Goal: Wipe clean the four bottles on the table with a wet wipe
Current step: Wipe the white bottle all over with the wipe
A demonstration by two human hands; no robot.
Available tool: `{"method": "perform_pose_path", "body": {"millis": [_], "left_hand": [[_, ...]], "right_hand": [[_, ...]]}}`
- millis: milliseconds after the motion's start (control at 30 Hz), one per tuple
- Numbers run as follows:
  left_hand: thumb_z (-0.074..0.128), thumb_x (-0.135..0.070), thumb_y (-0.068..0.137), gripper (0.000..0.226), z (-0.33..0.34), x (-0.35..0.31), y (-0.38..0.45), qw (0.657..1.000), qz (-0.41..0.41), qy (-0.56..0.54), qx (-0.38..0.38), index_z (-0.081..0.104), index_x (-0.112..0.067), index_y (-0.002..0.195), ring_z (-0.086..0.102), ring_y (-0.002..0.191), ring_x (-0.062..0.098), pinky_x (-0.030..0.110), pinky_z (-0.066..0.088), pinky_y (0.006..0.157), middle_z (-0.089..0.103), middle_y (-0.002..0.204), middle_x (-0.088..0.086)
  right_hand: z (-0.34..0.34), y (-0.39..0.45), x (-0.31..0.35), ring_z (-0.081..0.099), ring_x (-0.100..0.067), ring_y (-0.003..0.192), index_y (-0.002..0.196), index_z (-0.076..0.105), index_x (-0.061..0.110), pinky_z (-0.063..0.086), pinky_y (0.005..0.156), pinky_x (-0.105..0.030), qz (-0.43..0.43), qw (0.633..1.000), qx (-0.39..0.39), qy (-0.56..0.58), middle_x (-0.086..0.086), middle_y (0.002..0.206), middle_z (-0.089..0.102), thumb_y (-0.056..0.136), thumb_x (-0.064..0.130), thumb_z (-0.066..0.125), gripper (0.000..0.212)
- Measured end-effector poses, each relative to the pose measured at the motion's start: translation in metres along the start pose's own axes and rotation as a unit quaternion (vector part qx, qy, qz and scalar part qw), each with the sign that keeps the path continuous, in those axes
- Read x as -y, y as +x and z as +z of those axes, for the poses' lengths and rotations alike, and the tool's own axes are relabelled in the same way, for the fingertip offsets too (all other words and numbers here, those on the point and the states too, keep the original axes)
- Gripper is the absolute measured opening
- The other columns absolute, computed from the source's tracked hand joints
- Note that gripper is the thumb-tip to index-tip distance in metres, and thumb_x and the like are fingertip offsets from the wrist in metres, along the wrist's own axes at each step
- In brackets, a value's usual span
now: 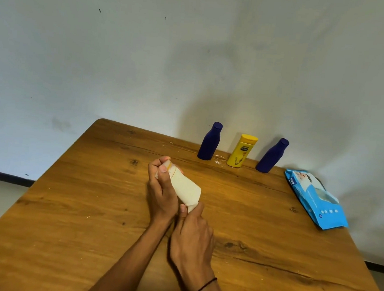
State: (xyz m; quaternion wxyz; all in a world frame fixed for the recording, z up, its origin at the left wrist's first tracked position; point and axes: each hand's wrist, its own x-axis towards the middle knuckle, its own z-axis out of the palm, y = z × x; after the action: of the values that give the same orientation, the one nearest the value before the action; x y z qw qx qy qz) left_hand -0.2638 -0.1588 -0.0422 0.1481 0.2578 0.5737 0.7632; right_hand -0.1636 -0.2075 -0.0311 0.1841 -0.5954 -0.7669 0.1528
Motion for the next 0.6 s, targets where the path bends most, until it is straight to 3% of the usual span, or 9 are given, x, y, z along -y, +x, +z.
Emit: {"method": "perform_pose_path", "body": {"millis": [100,233,267,333,400,467,600], "left_hand": [[0.032,-0.081,0.095,0.072,-0.001,-0.001,0.002,1.0,-0.004,0.007,-0.015,0.051,-0.022,0.13,0.074,0.085,0.027,0.044,0.059,0.062,0.073,0.1,0.012],[0.031,-0.068,0.1,0.058,-0.001,-0.001,0.005,0.999,-0.011,0.009,-0.033,0.052,-0.022,0.128,0.073,0.081,0.024,0.045,0.058,0.062,0.073,0.092,0.003],[0.031,-0.069,0.1,0.058,-0.001,-0.001,0.005,0.999,-0.01,0.009,-0.032,0.052,-0.023,0.129,0.073,0.081,0.026,0.048,0.059,0.062,0.073,0.092,0.005],[0.031,-0.076,0.098,0.06,-0.001,-0.001,0.004,1.0,-0.011,0.012,-0.027,0.052,-0.029,0.128,0.074,0.081,0.029,0.056,0.06,0.061,0.074,0.093,0.009],[0.03,-0.081,0.096,0.06,-0.002,0.0,0.004,0.999,-0.012,0.02,-0.026,0.052,-0.034,0.126,0.074,0.08,0.03,0.059,0.059,0.061,0.075,0.092,0.01],[0.03,-0.081,0.096,0.059,-0.002,0.0,0.005,0.999,-0.013,0.022,-0.024,0.052,-0.035,0.125,0.074,0.079,0.031,0.06,0.058,0.06,0.075,0.091,0.01],[0.031,-0.069,0.1,0.049,-0.001,-0.001,0.006,1.0,-0.018,-0.002,-0.001,0.053,-0.031,0.124,0.073,0.075,0.03,0.057,0.06,0.062,0.075,0.088,0.009]], "right_hand": [[-0.003,0.001,-0.002,0.069,-0.025,0.098,0.13,0.036,0.026,0.054,0.077,-0.041,-0.023,1.0,0.01,0.019,0.0,0.112,0.072,0.103,0.061,0.01,0.052],[-0.002,0.0,-0.008,0.068,-0.013,0.103,0.142,0.046,0.034,0.058,0.085,-0.033,-0.035,0.967,0.024,0.253,0.003,0.119,0.069,0.106,0.062,0.023,0.05],[0.0,0.001,-0.01,0.071,-0.014,0.095,0.144,0.049,0.026,0.059,0.079,-0.029,-0.018,0.953,0.031,0.299,-0.002,0.112,0.071,0.107,0.059,0.028,0.054],[0.002,0.003,-0.012,0.073,-0.016,0.072,0.132,0.06,0.011,0.058,0.064,-0.024,0.017,0.934,0.034,0.355,-0.009,0.091,0.073,0.108,0.044,0.038,0.046],[0.0,0.005,-0.01,0.07,-0.019,0.06,0.118,0.066,0.009,0.061,0.062,-0.039,0.039,0.914,0.03,0.402,-0.01,0.078,0.073,0.11,0.023,0.049,0.024],[-0.003,0.007,-0.007,0.065,-0.023,0.051,0.108,0.069,0.005,0.06,0.058,-0.049,0.077,0.864,0.045,0.496,-0.012,0.072,0.072,0.107,0.014,0.056,0.016],[-0.011,0.013,-0.002,0.056,-0.018,0.044,0.103,0.067,-0.002,0.048,0.042,-0.03,0.151,0.795,0.09,0.58,-0.018,0.069,0.068,0.101,0.022,0.064,0.024]]}}
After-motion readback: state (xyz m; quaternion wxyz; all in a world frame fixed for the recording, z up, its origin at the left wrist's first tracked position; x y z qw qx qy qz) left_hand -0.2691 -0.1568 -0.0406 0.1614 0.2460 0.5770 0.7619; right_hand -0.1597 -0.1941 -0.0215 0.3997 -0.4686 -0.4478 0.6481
